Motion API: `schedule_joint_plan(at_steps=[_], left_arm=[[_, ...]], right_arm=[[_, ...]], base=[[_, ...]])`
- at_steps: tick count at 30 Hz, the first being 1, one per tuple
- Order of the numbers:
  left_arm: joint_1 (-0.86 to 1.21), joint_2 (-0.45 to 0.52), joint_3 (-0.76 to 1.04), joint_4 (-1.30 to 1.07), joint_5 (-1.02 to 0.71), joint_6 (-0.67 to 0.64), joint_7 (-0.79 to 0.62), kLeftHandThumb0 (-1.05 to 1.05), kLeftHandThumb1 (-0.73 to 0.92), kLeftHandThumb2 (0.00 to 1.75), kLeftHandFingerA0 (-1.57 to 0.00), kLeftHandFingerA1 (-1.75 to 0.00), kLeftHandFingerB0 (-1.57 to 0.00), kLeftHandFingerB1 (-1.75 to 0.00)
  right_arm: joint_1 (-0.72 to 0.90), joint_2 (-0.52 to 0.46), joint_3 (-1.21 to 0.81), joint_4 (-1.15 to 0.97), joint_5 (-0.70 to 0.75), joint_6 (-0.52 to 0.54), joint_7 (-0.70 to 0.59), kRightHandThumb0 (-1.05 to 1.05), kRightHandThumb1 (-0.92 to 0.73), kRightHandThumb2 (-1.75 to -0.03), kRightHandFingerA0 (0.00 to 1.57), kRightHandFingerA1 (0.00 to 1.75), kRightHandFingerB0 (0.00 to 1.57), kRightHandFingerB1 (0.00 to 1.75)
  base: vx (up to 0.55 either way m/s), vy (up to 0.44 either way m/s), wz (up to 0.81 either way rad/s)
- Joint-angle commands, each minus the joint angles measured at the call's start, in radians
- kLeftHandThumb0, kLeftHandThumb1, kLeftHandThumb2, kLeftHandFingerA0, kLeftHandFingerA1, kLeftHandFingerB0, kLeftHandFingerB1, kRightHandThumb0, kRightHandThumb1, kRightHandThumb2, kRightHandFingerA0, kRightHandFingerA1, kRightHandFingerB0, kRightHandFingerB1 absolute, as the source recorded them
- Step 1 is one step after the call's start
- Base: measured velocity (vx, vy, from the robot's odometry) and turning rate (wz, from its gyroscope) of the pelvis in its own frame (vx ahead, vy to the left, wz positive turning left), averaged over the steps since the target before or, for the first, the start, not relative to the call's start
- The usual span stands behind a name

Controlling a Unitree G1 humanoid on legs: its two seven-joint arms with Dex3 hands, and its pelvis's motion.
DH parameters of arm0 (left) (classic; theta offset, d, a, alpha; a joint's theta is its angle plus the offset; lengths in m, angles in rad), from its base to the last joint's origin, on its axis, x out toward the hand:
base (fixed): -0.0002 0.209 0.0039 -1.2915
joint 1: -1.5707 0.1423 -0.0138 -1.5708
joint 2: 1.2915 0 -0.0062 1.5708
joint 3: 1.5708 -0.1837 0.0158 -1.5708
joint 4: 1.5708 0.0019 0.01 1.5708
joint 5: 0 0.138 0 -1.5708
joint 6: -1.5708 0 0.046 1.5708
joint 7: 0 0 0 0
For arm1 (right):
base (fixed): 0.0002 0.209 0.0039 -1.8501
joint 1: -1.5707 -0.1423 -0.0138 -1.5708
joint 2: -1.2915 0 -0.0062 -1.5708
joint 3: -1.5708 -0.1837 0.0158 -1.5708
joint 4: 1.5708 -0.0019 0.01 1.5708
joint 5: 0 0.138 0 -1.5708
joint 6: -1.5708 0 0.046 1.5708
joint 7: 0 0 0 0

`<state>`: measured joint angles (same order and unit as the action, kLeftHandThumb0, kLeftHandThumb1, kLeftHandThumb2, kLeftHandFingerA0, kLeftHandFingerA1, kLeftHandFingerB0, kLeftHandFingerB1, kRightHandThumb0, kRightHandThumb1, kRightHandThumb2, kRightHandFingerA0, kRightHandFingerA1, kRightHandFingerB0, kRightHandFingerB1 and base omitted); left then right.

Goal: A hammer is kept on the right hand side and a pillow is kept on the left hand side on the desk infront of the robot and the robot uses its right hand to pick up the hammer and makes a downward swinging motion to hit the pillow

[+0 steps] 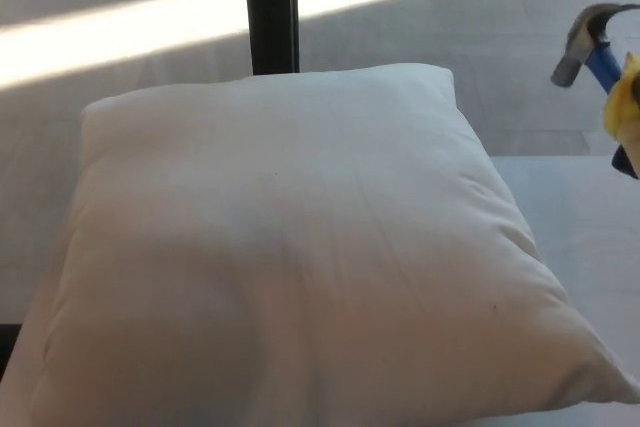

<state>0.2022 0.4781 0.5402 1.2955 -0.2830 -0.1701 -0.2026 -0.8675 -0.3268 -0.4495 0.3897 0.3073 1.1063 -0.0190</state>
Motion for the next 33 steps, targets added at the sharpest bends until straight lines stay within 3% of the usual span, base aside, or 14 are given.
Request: schedule_joint_plan(at_steps=[1, 2, 3, 10, 11, 12, 15, 16, 17, 24, 28, 33], left_arm=[[0.004, 0.033, 0.005, -0.003, -0.004, 0.014, -0.001, -0.78, 0.80, 0.65, -0.76, -0.57, -0.67, -0.49], [-0.002, 0.033, 0.003, 0.003, 0.001, 0.015, 0.010, -0.77, 0.80, 0.64, -0.78, -0.57, -0.67, -0.49], [0.000, 0.030, -0.002, 0.002, 0.006, 0.011, 0.011, -0.78, 0.81, 0.64, -0.74, -0.54, -0.66, -0.48], [0.001, 0.031, -0.003, 0.000, 0.006, 0.014, 0.009, -0.76, 0.82, 0.64, -0.73, -0.54, -0.64, -0.47], [-0.001, 0.029, 0.007, 0.001, -0.005, 0.021, 0.007, -0.79, 0.81, 0.64, -0.73, -0.52, -0.64, -0.46], [0.003, 0.031, 0.000, 0.002, 0.002, 0.016, 0.001, -0.78, 0.81, 0.65, -0.74, -0.53, -0.64, -0.46], [0.004, 0.031, -0.003, 0.002, 0.006, 0.012, 0.006, -0.78, 0.81, 0.65, -0.74, -0.53, -0.64, -0.46], [0.002, 0.033, -0.005, 0.003, 0.008, 0.017, 0.007, -0.79, 0.81, 0.65, -0.74, -0.54, -0.65, -0.47], [0.008, 0.031, -0.003, 0.001, 0.005, 0.011, -0.001, -0.79, 0.81, 0.64, -0.73, -0.55, -0.66, -0.49], [0.003, 0.029, 0.004, 0.000, -0.002, 0.014, -0.003, -0.79, 0.80, 0.64, -0.73, -0.54, -0.65, -0.47], [-0.003, 0.032, -0.004, -0.001, 0.008, 0.019, 0.027, -0.79, 0.79, 0.64, -0.78, -0.56, -0.70, -0.49], [-0.003, 0.035, -0.014, -0.003, 0.018, 0.013, 0.024, -0.78, 0.80, 0.65, -0.77, -0.56, -0.67, -0.49]], right_arm=[[0.279, -0.217, 0.406, -0.029, -0.472, -0.839, -0.071, -0.22, -0.45, -1.19, 1.22, 1.42, 0.99, 1.27], [0.287, -0.218, 0.421, -0.029, -0.488, -0.845, -0.092, -0.21, -0.46, -1.15, 1.21, 1.39, 0.99, 1.24], [0.300, -0.223, 0.440, -0.032, -0.510, -0.862, -0.116, -0.14, -0.51, -1.12, 0.89, 1.72, 0.79, 1.52], [0.312, -0.255, 0.517, -0.001, -0.589, -0.914, -0.212, -0.12, -0.58, -1.01, 0.88, 1.75, 0.75, 1.56], [0.314, -0.301, 0.595, 0.030, -0.683, -0.960, -0.301, -0.15, -0.48, -1.06, 1.24, 1.40, 0.97, 1.21], [0.320, -0.333, 0.639, 0.065, -0.745, -1.035, -0.376, -0.19, -0.49, -1.07, 1.25, 1.41, 0.96, 1.21], [0.318, -0.344, 0.659, 0.076, -0.755, -1.042, -0.396, -0.19, -0.49, -1.07, 1.25, 1.41, 0.96, 1.21], [0.331, -0.360, 0.684, 0.075, -0.782, -1.062, -0.422, -0.19, -0.56, -1.04, 0.94, 1.75, 0.77, 1.48], [0.358, -0.376, 0.713, 0.078, -0.821, -1.109, -0.491, -0.17, -0.57, -1.00, 0.94, 1.75, 0.78, 1.45], [0.414, -0.434, 0.853, 0.076, -0.958, -1.180, -0.680, -0.23, -0.56, -0.93, 0.86, 1.75, 0.73, 1.52], [0.431, -0.450, 0.945, 0.107, -1.033, -1.233, -0.815, -0.25, -0.43, -0.89, 0.89, 1.72, 0.74, 1.47], [0.446, -0.446, 1.051, 0.152, -1.088, -1.227, -0.928, -0.26, -0.46, -0.87, 0.88, 1.75, 0.70, 1.52]], base=[[0.00, 0.000, 0.00], [0.00, 0.000, 0.00], [0.00, 0.000, 0.00], [0.00, 0.000, 0.00], [0.00, 0.000, 0.00], [0.00, 0.000, 0.00], [0.00, 0.000, 0.00], [0.00, 0.000, 0.00], [0.00, 0.000, 0.00], [0.00, 0.000, 0.00], [0.00, 0.000, 0.00], [0.00, 0.000, 0.00]])
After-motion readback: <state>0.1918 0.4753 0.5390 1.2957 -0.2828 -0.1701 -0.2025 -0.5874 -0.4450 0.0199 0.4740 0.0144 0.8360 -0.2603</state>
